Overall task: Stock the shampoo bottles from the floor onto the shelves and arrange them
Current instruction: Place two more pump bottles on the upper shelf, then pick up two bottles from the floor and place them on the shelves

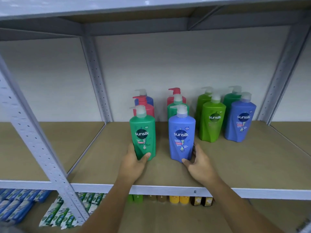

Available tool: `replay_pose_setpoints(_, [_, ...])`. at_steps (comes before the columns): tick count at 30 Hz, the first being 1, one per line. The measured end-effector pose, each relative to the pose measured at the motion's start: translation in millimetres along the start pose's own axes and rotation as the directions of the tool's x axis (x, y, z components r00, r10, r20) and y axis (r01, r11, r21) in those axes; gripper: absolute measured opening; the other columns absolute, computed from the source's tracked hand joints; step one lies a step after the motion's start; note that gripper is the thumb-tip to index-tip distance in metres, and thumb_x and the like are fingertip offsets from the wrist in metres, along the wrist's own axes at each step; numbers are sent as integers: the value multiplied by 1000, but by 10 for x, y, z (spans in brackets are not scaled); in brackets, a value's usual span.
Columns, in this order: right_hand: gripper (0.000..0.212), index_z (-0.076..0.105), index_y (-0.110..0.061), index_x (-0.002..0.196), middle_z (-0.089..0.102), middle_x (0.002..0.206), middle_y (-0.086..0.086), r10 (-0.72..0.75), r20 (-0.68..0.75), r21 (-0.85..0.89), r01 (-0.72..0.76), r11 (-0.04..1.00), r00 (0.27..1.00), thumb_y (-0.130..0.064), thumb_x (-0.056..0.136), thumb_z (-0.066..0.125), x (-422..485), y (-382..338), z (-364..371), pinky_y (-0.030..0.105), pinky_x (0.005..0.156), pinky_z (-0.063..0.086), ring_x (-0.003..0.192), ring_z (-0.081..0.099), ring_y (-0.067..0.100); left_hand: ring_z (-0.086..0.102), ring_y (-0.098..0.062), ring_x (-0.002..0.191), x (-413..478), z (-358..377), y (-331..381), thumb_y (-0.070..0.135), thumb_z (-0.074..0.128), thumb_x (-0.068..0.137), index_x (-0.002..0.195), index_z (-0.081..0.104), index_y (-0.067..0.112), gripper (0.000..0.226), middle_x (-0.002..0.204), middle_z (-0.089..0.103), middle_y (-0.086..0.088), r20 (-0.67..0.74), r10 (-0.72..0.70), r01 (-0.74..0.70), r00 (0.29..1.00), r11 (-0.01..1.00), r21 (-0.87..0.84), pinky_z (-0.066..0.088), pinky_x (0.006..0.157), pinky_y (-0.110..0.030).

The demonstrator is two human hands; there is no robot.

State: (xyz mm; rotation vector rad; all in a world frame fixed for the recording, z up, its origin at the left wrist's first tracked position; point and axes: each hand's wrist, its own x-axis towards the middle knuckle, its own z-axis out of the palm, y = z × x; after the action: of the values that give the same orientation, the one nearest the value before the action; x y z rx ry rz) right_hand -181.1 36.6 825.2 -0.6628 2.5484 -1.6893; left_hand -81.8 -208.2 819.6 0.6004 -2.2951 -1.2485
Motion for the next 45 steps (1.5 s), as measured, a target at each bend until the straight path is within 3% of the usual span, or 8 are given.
replay_pose_setpoints(7, [72,41,-36,140,55,116,-39,-19,-14,-16,18,1000,1000,-5,83,73,11,-5,29,24,97,45,109,57,-11,58,-30,122,70,78,-62,54,61,91,126,52,20,49,119,72,3,-42,10,2,999,966,258,8,125,-44])
replay_pose_setpoints(12, [67,42,-30,141,53,112,-38,-12,-20,-45,11,999,1000,-6,86,71,-8,-55,20,23,95,44,102,56,-10,53,-37,126,155,134,-183,81,31,85,135,47,19,81,122,69,-3,-8,-41,41,999,938,345,12,124,-49])
replay_pose_setpoints(21, [66,39,-27,144,52,110,-36,18,-17,-109,-20,994,1000,-9,89,69,9,-81,29,21,89,40,102,56,-1,50,-35,131,75,120,-18,58,40,99,143,37,6,68,133,61,-13,3,-37,32,999,909,415,8,124,-49])
replay_pose_setpoints(28, [51,44,-23,136,66,119,-7,37,-6,-190,-38,981,999,-24,90,67,-17,-105,39,35,89,50,110,61,19,43,-38,138,31,94,-47,68,30,92,157,7,16,87,149,50,-10,9,-35,28,999,910,413,18,123,-48])
replay_pose_setpoints(31, [49,43,-17,135,65,115,2,86,59,-280,-66,958,995,-34,93,61,-158,-181,21,37,88,48,114,56,27,43,-37,135,-226,-8,113,49,43,99,159,10,8,80,148,48,-15,65,-9,-23,998,880,475,28,117,-44])
replay_pose_setpoints(37, [55,38,-11,148,37,156,8,-42,292,-676,238,697,955,-43,103,39,-742,-282,-30,36,118,16,145,26,25,59,-34,116,-925,-154,66,46,32,96,118,64,5,56,117,66,-12,265,301,-401,916,723,562,30,101,-38])
replay_pose_setpoints(42, [58,30,-14,155,21,165,1,-109,405,-603,354,715,908,-40,104,40,-1301,-300,-56,39,123,0,153,11,17,22,-16,153,-1588,-192,-58,40,45,105,150,45,11,54,159,37,1,283,311,-404,907,830,383,2,116,-9])
replay_pose_setpoints(45, [57,30,-15,156,24,163,-1,-108,402,-506,319,801,909,-38,105,41,-1713,-195,-23,37,125,-2,153,11,13,11,-7,154,-2014,-107,-333,43,43,105,156,36,16,57,163,27,9,351,216,-347,911,862,370,6,115,-13])
